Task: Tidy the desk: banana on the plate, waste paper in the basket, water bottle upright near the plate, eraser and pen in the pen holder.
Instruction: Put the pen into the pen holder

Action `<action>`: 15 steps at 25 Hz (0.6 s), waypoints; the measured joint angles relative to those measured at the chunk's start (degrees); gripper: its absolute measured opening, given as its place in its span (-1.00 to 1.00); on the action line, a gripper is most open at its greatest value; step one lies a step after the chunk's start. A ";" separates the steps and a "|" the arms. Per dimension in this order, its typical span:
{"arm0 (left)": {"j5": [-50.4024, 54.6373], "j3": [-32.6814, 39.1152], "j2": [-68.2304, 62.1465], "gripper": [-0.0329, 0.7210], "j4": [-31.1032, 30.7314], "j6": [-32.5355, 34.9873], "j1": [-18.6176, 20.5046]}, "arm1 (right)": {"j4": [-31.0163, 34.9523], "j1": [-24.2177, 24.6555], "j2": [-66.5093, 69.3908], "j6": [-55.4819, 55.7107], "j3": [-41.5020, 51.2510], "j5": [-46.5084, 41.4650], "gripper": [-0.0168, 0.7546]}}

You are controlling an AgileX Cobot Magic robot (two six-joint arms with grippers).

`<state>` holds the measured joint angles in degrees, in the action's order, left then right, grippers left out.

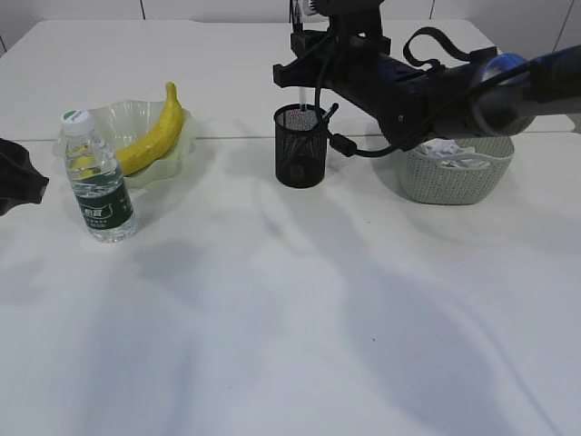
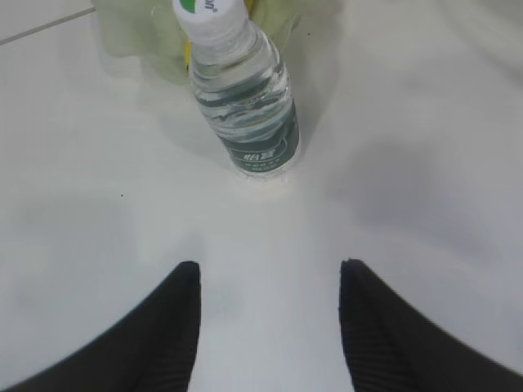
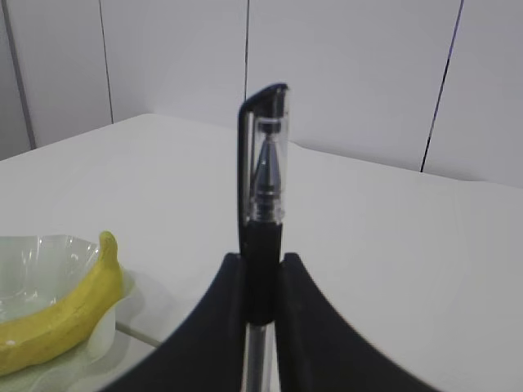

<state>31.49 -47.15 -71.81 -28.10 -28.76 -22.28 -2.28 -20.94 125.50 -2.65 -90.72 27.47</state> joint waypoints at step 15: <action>-0.60 0.00 -0.35 0.11 -1.29 0.00 0.00 | 0.00 0.00 6.94 -2.78 -4.81 0.00 -0.84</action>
<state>30.89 -47.15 -72.17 -29.39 -28.76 -22.28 -2.28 -20.94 132.43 -5.43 -95.54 27.47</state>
